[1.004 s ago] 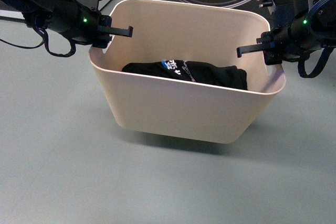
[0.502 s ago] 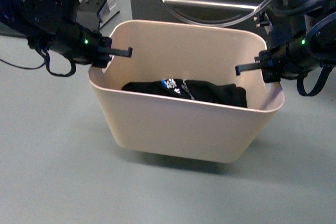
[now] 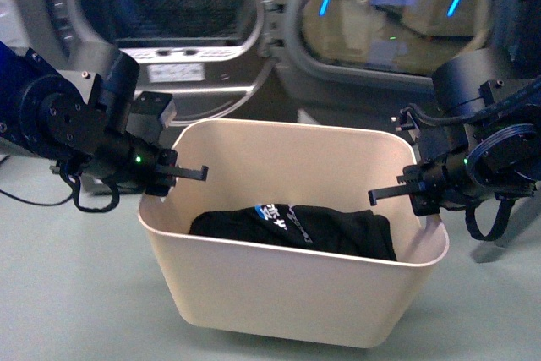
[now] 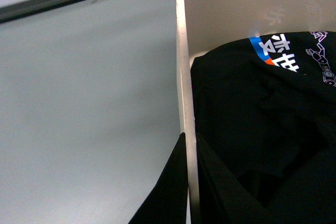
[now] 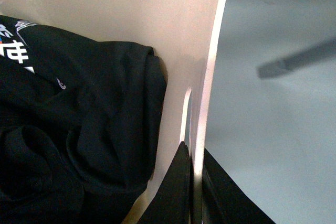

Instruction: Move hamper under clothes hanger

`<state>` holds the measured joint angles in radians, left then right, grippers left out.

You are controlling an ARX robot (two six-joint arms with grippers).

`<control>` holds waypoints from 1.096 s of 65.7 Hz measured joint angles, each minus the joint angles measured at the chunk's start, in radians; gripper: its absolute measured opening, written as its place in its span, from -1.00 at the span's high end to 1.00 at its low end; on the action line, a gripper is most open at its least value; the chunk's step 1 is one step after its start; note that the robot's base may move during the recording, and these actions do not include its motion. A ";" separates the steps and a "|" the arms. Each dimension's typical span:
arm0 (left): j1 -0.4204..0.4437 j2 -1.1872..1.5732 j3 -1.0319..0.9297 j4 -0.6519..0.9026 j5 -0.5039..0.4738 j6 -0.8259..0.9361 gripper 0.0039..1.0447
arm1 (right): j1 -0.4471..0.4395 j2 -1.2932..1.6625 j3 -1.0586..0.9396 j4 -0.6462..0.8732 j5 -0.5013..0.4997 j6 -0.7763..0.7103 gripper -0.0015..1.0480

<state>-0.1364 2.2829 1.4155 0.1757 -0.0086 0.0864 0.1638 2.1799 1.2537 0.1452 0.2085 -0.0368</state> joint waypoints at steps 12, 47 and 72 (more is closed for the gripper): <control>-0.017 0.000 0.000 0.000 0.005 -0.003 0.93 | -0.013 -0.003 -0.001 0.000 0.015 -0.003 0.93; -0.001 -0.002 -0.002 -0.001 -0.002 -0.003 0.93 | 0.003 -0.003 -0.002 0.000 0.001 -0.004 0.93; -0.002 -0.003 -0.002 -0.001 0.000 -0.002 0.93 | 0.001 -0.003 -0.002 0.000 0.000 -0.003 0.93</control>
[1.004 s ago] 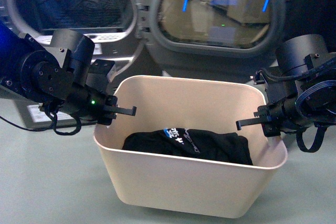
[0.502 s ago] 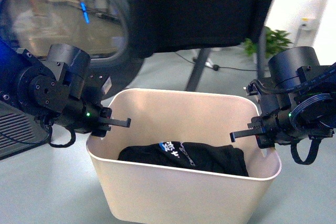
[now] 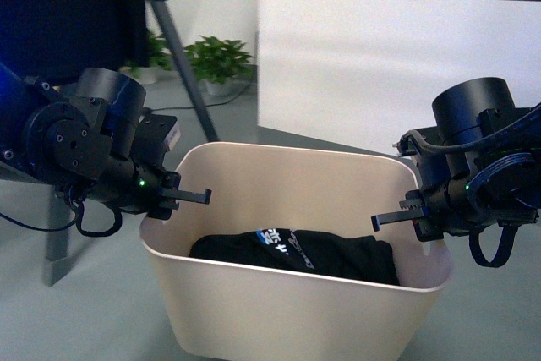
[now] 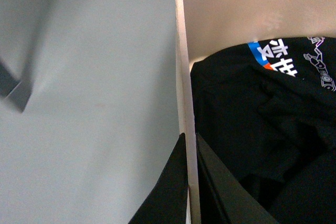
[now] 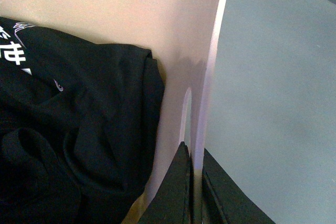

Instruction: Move hamper under clothes hanger

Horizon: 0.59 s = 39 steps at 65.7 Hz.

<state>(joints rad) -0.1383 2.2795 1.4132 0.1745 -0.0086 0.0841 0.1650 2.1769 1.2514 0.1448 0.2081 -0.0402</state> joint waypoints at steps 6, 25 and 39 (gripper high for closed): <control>0.000 0.000 0.000 0.000 -0.002 0.000 0.93 | 0.000 0.000 0.000 0.000 0.000 0.000 0.93; 0.000 0.000 -0.001 0.000 -0.003 0.000 0.93 | 0.000 -0.002 0.000 0.000 -0.001 0.000 0.93; -0.022 0.000 -0.001 0.000 0.009 0.000 0.93 | -0.019 -0.003 0.000 0.000 0.023 -0.001 0.93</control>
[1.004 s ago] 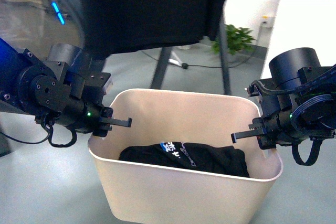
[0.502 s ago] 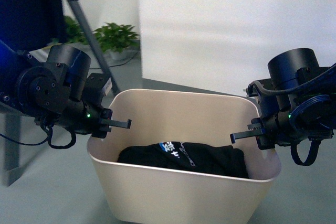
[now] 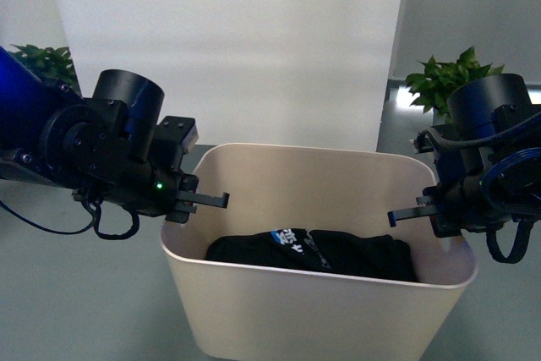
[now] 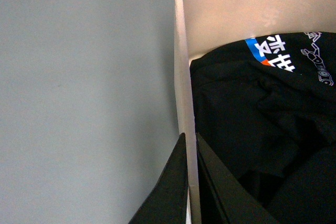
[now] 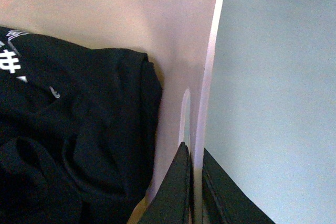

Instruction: Move hamper under clothes hanger

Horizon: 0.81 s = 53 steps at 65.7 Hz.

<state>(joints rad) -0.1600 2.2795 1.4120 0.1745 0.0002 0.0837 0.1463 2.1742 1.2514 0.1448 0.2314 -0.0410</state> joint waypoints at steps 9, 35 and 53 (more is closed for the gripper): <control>-0.011 0.000 0.000 0.000 0.003 -0.001 0.93 | -0.010 0.000 0.000 0.000 0.005 -0.002 0.93; 0.030 0.000 0.000 0.000 -0.020 0.000 0.93 | 0.031 0.000 0.000 0.000 -0.028 -0.003 0.93; 0.019 0.000 0.000 0.000 -0.008 0.000 0.93 | 0.018 0.000 0.000 0.000 -0.020 -0.003 0.93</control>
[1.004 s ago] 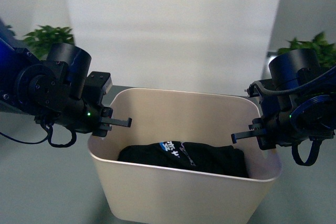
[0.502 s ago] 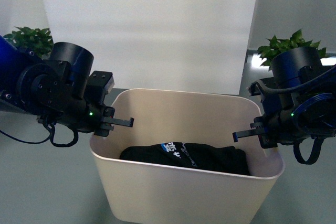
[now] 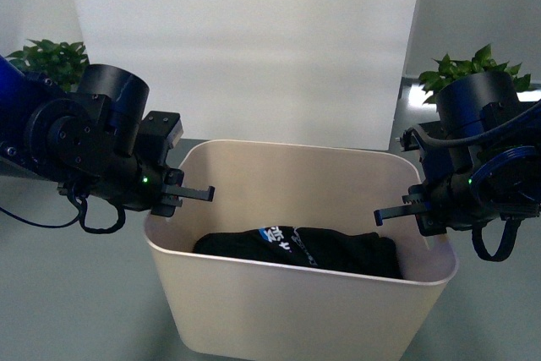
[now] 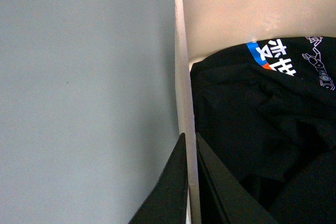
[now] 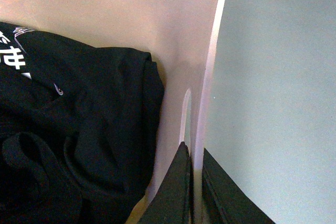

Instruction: Move hamper under clothes hanger

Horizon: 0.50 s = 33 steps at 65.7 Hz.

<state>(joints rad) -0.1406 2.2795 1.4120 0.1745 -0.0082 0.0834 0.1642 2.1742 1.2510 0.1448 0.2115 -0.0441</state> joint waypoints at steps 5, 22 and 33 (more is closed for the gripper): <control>-0.002 0.000 0.000 0.000 0.000 0.000 0.93 | 0.000 0.000 0.000 0.000 0.002 0.000 0.93; 0.000 0.000 0.000 0.000 -0.002 0.000 0.93 | 0.001 0.000 0.000 0.000 -0.002 0.000 0.93; -0.001 0.000 0.005 -0.023 -0.019 -0.015 0.93 | 0.001 0.000 0.000 0.001 -0.010 0.004 0.93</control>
<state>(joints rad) -0.1413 2.2795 1.4166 0.1520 -0.0273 0.0681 0.1654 2.1742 1.2507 0.1459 0.2012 -0.0399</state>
